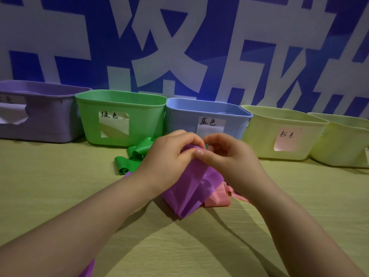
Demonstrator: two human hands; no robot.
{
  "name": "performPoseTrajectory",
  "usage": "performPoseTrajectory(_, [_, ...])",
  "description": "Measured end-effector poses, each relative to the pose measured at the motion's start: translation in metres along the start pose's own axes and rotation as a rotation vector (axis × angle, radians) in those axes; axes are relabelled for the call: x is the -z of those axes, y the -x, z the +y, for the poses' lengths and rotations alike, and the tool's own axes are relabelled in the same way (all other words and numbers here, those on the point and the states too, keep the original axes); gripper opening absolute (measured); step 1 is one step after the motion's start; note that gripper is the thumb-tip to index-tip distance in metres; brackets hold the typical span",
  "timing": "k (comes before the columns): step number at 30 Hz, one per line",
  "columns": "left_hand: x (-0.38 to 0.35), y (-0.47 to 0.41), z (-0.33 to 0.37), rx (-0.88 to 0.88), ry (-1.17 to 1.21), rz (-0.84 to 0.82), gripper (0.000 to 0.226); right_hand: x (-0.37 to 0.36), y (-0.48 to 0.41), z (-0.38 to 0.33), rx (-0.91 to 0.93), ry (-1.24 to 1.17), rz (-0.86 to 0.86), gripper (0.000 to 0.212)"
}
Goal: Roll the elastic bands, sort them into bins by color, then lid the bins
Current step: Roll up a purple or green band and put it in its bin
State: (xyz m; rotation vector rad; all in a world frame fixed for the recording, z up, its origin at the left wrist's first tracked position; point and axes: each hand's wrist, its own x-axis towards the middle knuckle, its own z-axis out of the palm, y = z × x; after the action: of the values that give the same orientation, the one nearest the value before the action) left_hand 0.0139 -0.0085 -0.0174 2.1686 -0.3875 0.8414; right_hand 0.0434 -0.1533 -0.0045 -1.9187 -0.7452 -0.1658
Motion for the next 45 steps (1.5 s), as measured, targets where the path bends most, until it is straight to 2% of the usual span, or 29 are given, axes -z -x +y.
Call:
performPoseTrajectory(3, [-0.001, 0.001, 0.001, 0.099, 0.134, -0.022, 0.008, 0.004, -0.002, 0.001, -0.058, -0.096, -0.011, 0.031])
performPoseTrajectory(6, [-0.001, 0.0, 0.007, 0.209, 0.395, -0.063, 0.018, 0.007, -0.003, 0.001, -0.135, -0.243, -0.037, 0.046])
performPoseTrajectory(8, [0.0, 0.001, 0.011, 0.229, 0.492, -0.076, 0.017, 0.007, -0.003, 0.0, -0.183, -0.335, -0.051, 0.039])
performPoseTrajectory(11, [0.001, 0.002, 0.011, 0.269, 0.536, -0.124, 0.016, 0.007, -0.003, -0.002, -0.221, -0.382, -0.077, 0.012])
performPoseTrajectory(12, [0.002, 0.001, 0.011, 0.286, 0.544, -0.142, 0.016, 0.008, -0.003, -0.001, -0.23, -0.384, -0.076, 0.008])
performPoseTrajectory(17, [-0.001, 0.001, 0.006, 0.247, 0.417, -0.124, 0.02, 0.009, -0.003, 0.002, -0.266, -0.362, -0.101, 0.013])
performPoseTrajectory(21, [-0.003, 0.001, 0.004, 0.211, 0.31, -0.106, 0.01, 0.01, -0.002, 0.0, -0.286, -0.303, -0.113, 0.014])
performPoseTrajectory(25, [-0.002, 0.001, 0.002, 0.168, 0.247, -0.136, 0.013, 0.011, 0.001, 0.0, -0.297, -0.184, -0.171, 0.037])
performPoseTrajectory(29, [-0.003, 0.004, 0.001, 0.146, 0.2, -0.169, 0.009, 0.014, 0.0, 0.004, -0.396, -0.224, -0.298, 0.022])
performPoseTrajectory(34, [-0.004, 0.004, 0.002, 0.123, 0.255, -0.182, 0.019, 0.02, 0.0, 0.005, -0.507, -0.378, -0.412, 0.034])
performPoseTrajectory(38, [-0.002, 0.001, 0.0, 0.151, 0.346, -0.144, 0.022, 0.02, 0.001, 0.002, -0.522, -0.443, -0.407, 0.027])
performPoseTrajectory(41, [-0.004, 0.002, 0.0, 0.15, 0.325, -0.121, 0.025, 0.019, -0.001, 0.003, -0.531, -0.463, -0.363, 0.027])
performPoseTrajectory(45, [-0.004, 0.002, 0.001, 0.174, 0.321, -0.07, 0.025, 0.017, -0.001, 0.005, -0.54, -0.487, -0.306, 0.016])
